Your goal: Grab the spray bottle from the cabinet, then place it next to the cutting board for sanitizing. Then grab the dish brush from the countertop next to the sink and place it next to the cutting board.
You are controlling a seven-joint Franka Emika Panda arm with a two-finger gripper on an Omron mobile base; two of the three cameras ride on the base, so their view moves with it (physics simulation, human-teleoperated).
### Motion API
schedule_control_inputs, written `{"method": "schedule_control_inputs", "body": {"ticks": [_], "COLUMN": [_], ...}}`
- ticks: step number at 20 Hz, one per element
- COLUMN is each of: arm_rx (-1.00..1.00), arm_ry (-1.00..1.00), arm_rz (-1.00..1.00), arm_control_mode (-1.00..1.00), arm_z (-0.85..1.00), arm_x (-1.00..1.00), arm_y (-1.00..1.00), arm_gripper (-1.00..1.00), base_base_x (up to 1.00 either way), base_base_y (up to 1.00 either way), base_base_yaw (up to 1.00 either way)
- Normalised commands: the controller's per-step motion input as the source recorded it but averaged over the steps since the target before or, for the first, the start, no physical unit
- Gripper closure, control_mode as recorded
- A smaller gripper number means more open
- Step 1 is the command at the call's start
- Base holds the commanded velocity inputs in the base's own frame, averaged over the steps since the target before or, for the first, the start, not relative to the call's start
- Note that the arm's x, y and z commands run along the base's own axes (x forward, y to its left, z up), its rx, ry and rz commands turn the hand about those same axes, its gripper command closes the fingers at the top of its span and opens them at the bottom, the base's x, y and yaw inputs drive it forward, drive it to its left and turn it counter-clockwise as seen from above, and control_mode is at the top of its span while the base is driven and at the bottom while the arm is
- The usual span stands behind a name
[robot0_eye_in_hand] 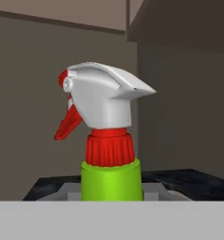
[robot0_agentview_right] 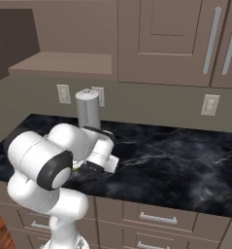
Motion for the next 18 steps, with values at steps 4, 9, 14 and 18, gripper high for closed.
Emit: {"method": "schedule_control_inputs", "body": {"ticks": [4,9,14,18], "arm_rx": [-0.02,-0.02,-0.02,0.0], "arm_ry": [0.01,0.0,0.0,0.03], "arm_rz": [0.0,0.0,0.0,0.0], "arm_control_mode": [-1.0,-1.0,-1.0,-1.0], "arm_z": [-0.29,-0.34,-0.25,0.0], "arm_x": [0.04,0.0,0.0,-0.04], "arm_y": [0.0,0.0,0.0,-0.03], "arm_gripper": [1.0,1.0,-1.0,-1.0], "base_base_x": [0.0,0.0,0.0,0.0], "base_base_y": [0.0,0.0,0.0,0.0], "base_base_yaw": [0.0,0.0,0.0,0.0]}}
